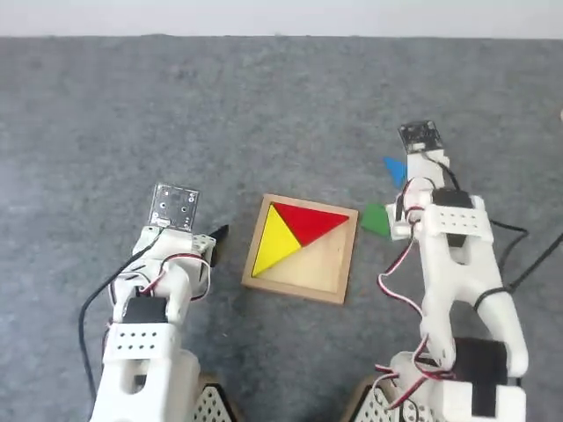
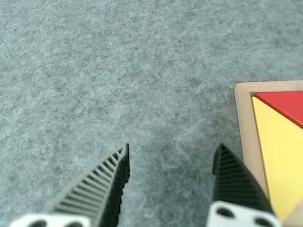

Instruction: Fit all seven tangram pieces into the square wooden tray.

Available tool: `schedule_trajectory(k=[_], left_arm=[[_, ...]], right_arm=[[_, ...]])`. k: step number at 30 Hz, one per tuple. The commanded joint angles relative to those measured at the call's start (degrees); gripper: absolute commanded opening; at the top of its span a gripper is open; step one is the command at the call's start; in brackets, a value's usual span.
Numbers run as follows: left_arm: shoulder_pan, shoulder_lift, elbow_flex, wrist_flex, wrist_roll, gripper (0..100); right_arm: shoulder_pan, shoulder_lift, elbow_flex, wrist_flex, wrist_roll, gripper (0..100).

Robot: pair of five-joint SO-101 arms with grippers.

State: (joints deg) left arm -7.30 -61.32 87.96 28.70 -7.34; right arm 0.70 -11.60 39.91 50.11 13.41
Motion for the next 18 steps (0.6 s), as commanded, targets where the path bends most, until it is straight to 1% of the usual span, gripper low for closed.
schedule_trajectory(k=[1,7,10,14,18], left_arm=[[0.1,-1.0,-0.4,-1.4,0.3,28],[0.1,-1.0,-0.4,-1.4,0.3,28],[0.1,-1.0,-0.4,-1.4,0.3,28],[0.1,-1.0,-0.4,-1.4,0.3,28],[0.1,-1.0,-0.4,-1.4,0.3,28]], right_arm=[[-0.7,2.6,-6.1,-0.8,-1.1,15.5],[2.5,16.4,-13.6,0.0,-0.8,15.5],[3.0,21.3,-17.2,3.7,-0.7,15.5],[2.5,23.1,-18.5,8.8,1.0,15.5],[-1.1,21.8,-13.5,11.4,3.5,15.5]])
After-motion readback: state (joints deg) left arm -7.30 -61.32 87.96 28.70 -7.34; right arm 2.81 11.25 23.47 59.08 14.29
